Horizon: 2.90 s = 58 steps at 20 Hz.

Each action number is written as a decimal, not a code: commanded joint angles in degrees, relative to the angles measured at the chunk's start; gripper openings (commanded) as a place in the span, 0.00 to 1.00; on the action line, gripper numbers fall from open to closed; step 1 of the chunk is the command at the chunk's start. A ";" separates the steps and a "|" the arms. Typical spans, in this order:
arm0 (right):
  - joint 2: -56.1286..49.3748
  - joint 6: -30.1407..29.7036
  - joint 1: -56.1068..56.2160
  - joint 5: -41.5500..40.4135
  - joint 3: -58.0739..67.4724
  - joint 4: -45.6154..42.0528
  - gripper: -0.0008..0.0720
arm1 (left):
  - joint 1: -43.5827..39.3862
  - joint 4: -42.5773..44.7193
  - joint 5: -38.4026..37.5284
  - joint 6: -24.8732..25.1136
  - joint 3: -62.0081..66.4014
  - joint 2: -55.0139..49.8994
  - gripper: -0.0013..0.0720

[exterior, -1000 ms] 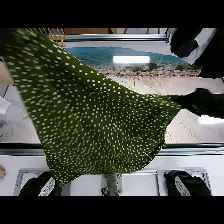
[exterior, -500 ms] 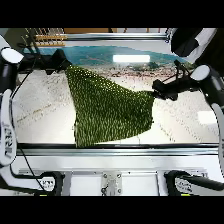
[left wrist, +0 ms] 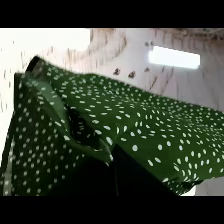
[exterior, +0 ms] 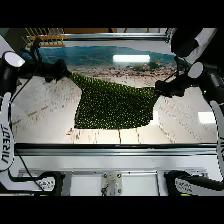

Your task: Fold the clothes and pants, and hang the long-sleeved shirts on hangers.

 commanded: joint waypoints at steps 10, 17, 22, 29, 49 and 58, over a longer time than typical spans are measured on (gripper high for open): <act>6.14 -0.11 6.86 -4.15 -25.81 -2.34 0.02 | -0.59 1.86 13.22 5.49 -48.43 14.80 0.02; 6.19 1.27 8.15 -4.81 -27.30 -1.57 0.04 | -0.59 1.60 16.61 5.46 -48.13 12.85 0.02; 9.88 -2.10 6.75 -3.74 -25.55 5.18 0.84 | -0.59 1.64 10.60 6.12 -39.65 15.47 0.66; 16.50 -17.25 -16.11 0.17 -25.81 10.29 0.85 | -0.83 1.51 8.94 5.70 -36.00 28.59 0.66; -8.85 -55.58 -23.34 -8.68 -32.46 44.13 1.00 | -19.39 1.42 10.88 -4.33 -41.70 28.72 0.02; -12.11 -52.04 -14.78 -11.82 -30.49 45.31 1.00 | -19.39 1.44 10.27 -4.31 -41.70 28.72 0.02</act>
